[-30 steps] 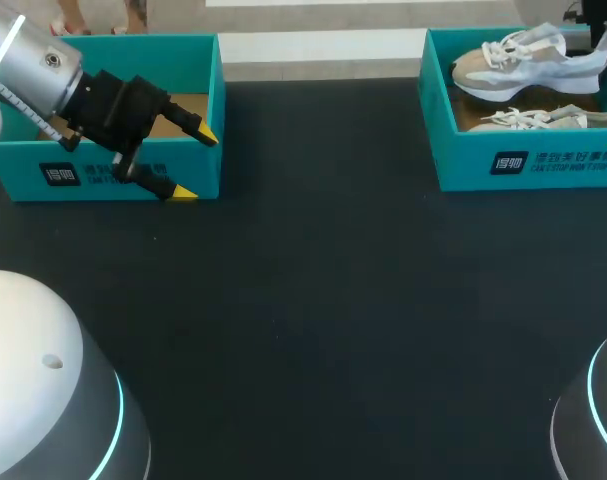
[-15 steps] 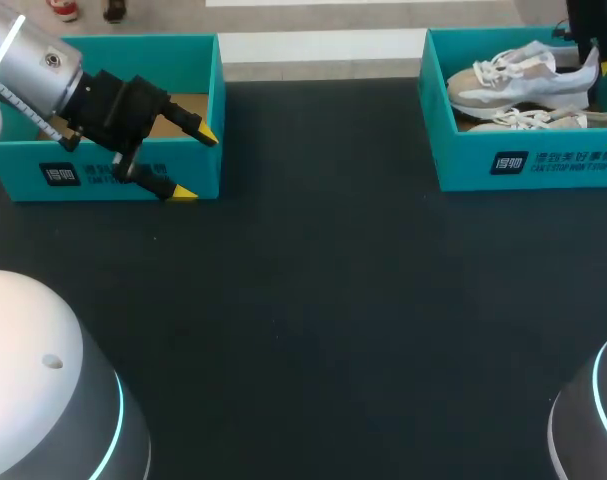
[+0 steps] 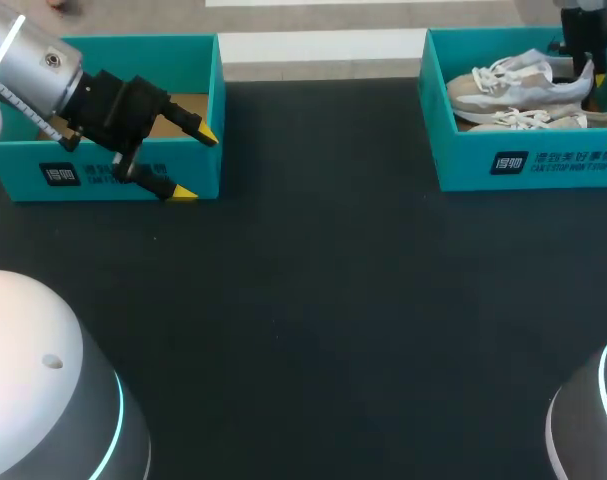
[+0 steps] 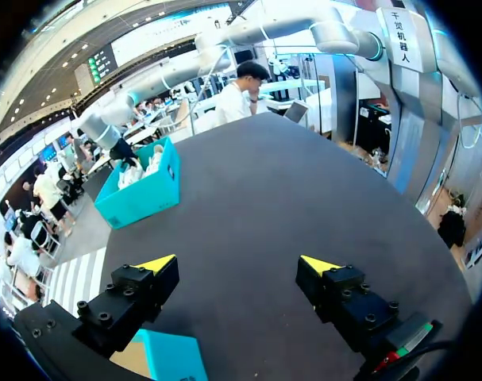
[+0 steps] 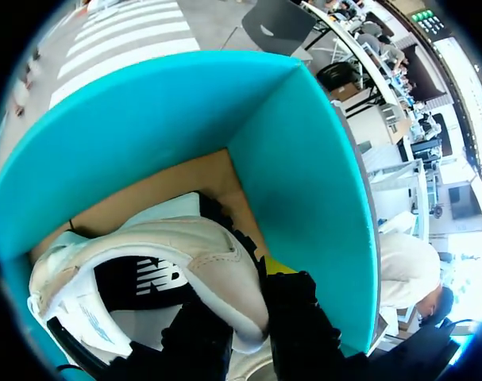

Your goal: Take the shoe out of the shoebox, open the shoe tongue, remove and reinsert the insole, then place the shoe into the shoebox

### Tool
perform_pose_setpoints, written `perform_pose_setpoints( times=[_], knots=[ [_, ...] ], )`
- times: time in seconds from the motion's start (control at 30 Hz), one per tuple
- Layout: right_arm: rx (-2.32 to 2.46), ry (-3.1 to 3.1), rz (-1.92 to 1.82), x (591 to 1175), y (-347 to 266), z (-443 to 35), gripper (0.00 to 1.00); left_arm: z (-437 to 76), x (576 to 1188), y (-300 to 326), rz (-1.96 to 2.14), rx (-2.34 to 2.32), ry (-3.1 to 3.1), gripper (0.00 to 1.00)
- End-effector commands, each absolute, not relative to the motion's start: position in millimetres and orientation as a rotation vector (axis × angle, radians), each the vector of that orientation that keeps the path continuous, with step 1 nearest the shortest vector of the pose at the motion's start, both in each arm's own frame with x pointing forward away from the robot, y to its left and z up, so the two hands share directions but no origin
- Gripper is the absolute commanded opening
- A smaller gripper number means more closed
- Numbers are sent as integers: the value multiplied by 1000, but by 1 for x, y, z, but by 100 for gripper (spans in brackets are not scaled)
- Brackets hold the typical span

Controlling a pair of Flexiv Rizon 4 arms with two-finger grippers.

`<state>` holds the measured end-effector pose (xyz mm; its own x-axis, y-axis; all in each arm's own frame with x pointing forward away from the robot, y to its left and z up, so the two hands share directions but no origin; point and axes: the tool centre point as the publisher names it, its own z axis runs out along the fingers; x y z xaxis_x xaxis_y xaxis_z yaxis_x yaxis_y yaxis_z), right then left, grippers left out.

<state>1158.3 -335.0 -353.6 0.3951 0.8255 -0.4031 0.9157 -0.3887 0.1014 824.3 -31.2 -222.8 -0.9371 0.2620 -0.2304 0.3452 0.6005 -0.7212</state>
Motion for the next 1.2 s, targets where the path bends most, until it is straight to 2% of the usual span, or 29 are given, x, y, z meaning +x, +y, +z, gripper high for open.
perform_pose_setpoints(
  times=[0.03, 0.07, 0.1, 0.17, 0.27, 0.67, 0.77, 1.13, 1.2],
  knots=[
    [2357, 1516, -443, 1171, -335, -361, 0, -223, 824, -31, -1254, 519, 2722, 100],
    [2357, 1511, -444, 1171, -335, -361, 14, -223, 824, -31, -1254, 519, 2722, 100],
    [2358, 1509, -445, 1172, -335, -360, 33, -223, 824, -31, -1254, 519, 2722, 100],
    [2360, 1502, -446, 1172, -335, -360, 35, -223, 824, -31, -1254, 519, 2722, 100],
    [2359, 1499, -449, 1172, -336, -359, 44, -223, 824, -31, -1254, 519, 2722, 100],
    [2375, 1468, -377, 1161, -330, -323, 50, -223, 824, -31, -1254, 519, 2722, 100],
    [2368, 1477, -343, 1154, -321, -306, 60, -223, 824, -31, -1254, 519, 2722, 100],
    [2400, 1432, -227, 1119, -291, -251, 65, -223, 824, -31, -1254, 519, 2722, 100],
    [2405, 1419, -206, 1113, -285, -243, 73, -223, 824, -31, -1254, 519, 2722, 100]
  ],
)
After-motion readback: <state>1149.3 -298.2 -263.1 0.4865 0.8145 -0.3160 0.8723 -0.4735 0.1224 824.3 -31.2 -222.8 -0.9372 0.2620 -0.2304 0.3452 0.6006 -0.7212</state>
